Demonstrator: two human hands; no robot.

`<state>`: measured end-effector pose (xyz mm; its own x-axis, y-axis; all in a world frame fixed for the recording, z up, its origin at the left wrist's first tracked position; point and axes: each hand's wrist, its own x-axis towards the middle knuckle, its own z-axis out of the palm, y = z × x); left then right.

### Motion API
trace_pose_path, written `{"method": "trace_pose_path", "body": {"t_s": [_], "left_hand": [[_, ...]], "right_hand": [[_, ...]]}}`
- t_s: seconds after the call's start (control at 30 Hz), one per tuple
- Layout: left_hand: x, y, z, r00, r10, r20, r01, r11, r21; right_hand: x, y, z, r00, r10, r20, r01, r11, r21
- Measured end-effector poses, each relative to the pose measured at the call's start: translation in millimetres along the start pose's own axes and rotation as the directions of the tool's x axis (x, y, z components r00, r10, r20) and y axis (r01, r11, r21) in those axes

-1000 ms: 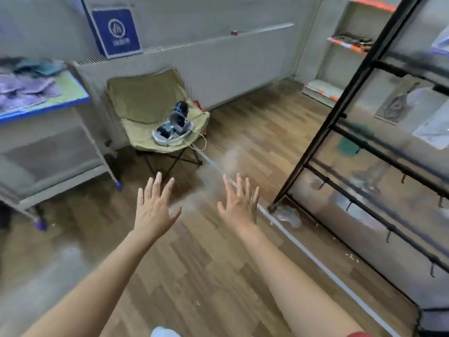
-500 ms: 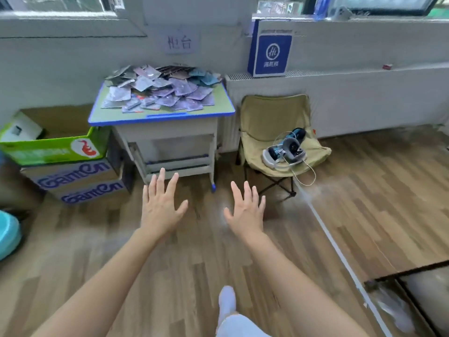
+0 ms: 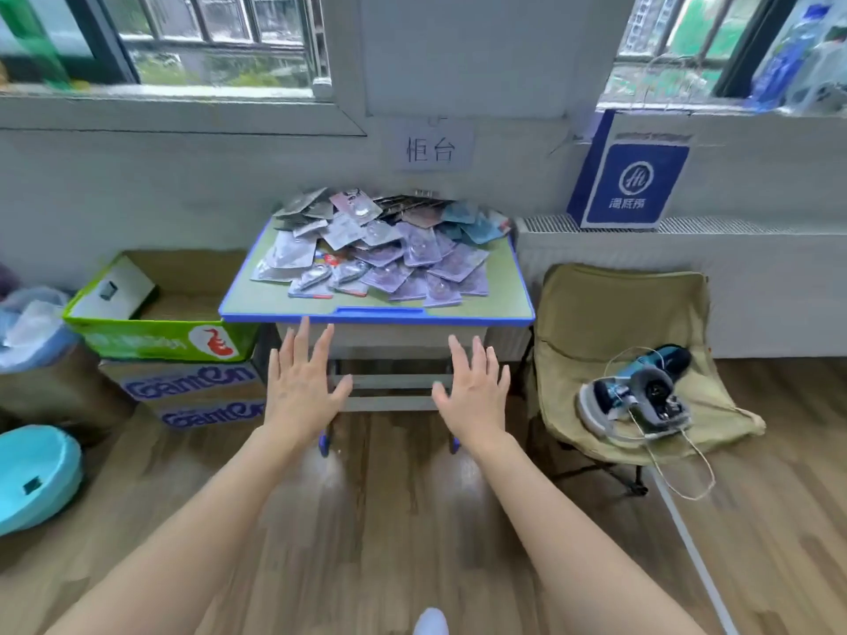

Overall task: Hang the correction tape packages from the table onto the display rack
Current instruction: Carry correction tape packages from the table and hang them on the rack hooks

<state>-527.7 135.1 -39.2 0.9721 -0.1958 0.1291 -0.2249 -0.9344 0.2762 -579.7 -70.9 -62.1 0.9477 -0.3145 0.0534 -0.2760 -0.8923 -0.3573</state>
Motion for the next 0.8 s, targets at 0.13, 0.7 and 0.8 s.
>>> {"method": "trace_pose_path", "body": {"t_s": [0.13, 0.7, 0.8], "left_hand": [[53, 4, 13, 0.999, -0.022, 0.033, 0.021, 0.999, 0.025], [360, -3, 72, 0.995, -0.006, 0.096, 0.011, 0.998, -0.057], [403, -7, 77, 0.992, -0.014, 0.123, 0.021, 0.998, -0.056]], "right_hand": [[59, 0, 3, 0.999, -0.016, 0.032, 0.017, 1.0, -0.009], [344, -2, 29, 0.988, 0.132, 0.079, -0.129, 0.991, -0.048], [381, -4, 30, 0.983, 0.166, 0.081, -0.161, 0.985, -0.066]]}}
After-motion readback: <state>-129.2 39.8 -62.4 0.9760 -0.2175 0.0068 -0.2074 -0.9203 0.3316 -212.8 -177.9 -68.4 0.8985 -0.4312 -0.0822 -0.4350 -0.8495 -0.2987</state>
